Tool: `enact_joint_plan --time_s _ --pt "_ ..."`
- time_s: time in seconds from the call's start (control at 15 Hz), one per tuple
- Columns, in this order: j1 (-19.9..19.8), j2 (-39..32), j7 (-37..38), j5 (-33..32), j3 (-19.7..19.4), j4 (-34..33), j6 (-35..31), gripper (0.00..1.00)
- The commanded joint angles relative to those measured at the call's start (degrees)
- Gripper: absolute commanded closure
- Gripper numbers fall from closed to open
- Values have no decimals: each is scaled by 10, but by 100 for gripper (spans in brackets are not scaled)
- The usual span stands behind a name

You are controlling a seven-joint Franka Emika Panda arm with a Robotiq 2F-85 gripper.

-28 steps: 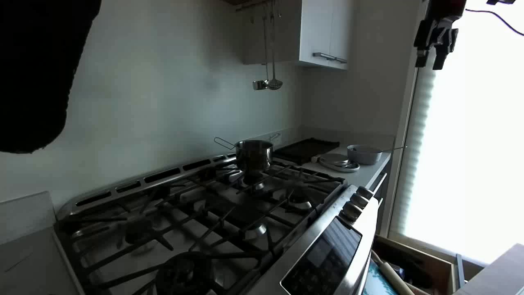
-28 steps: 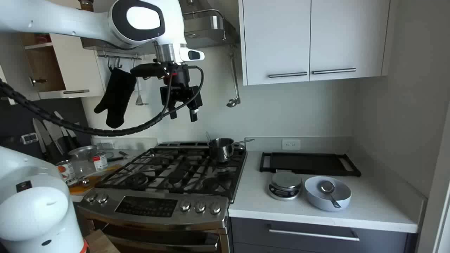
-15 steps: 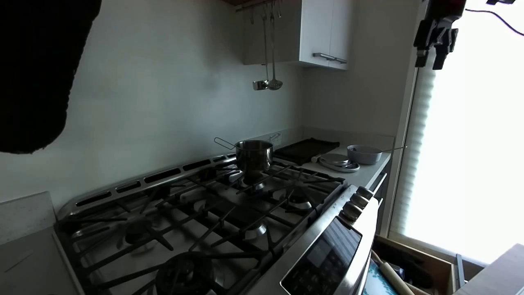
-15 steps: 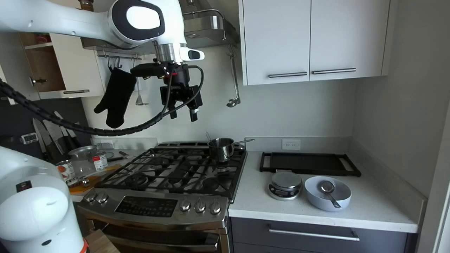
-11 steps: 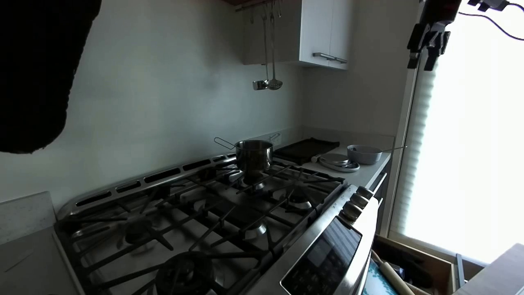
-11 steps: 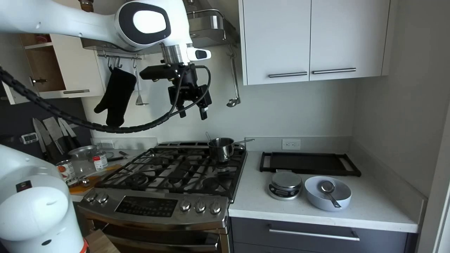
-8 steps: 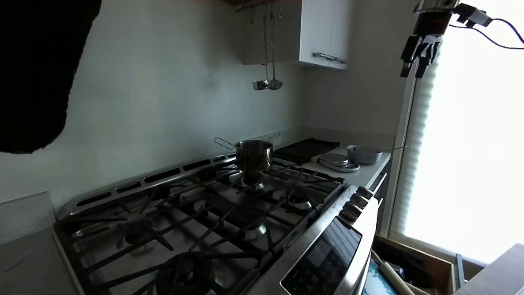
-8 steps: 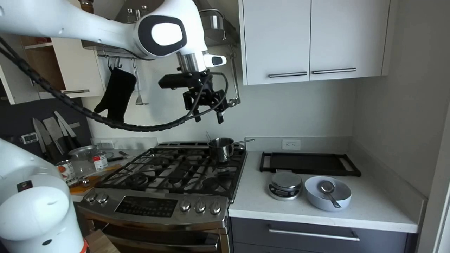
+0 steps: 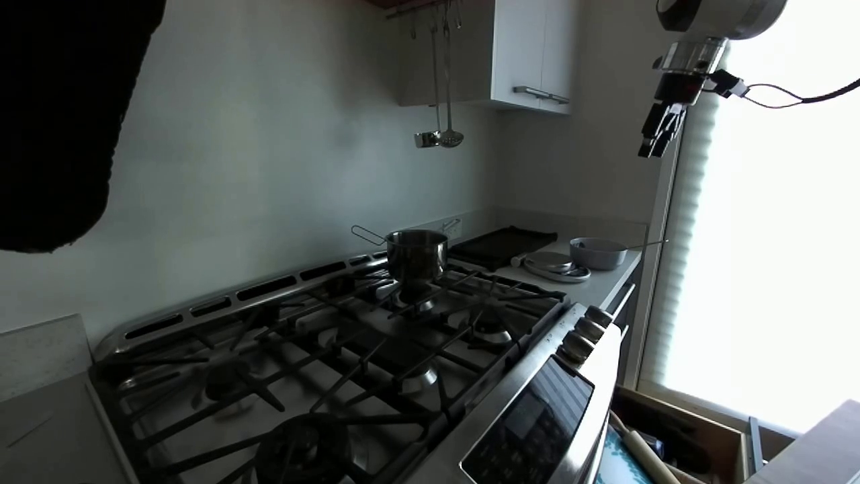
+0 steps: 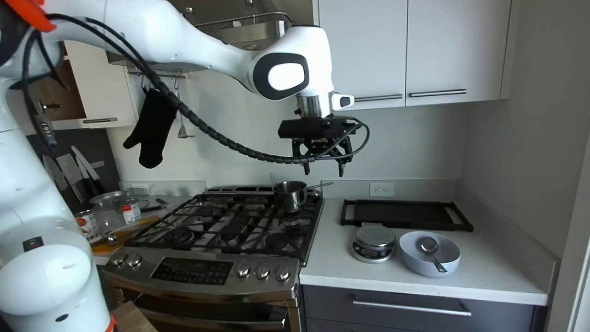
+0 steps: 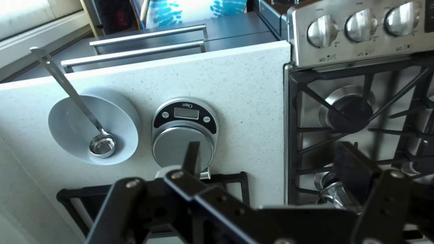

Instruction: Put the grey bowl on the stove, then remove the serve spoon from the bowl

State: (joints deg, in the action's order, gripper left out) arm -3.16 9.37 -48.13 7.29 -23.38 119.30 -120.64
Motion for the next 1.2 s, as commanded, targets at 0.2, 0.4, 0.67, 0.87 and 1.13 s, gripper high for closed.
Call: enact_joint_plan --time_s 0.2,0.4,0.67,0.87,1.13 --pt "-71 -96 -99 85 31 -73 -14 0" --pt "-90 -133 -118 109 37 -107 -15 0" --pt "-90 -136 -118 110 40 -114 -15 0" --pt "-109 -179 -146 115 52 -128 -38 0" --pt "-144 -245 -192 117 70 -147 -77 0"
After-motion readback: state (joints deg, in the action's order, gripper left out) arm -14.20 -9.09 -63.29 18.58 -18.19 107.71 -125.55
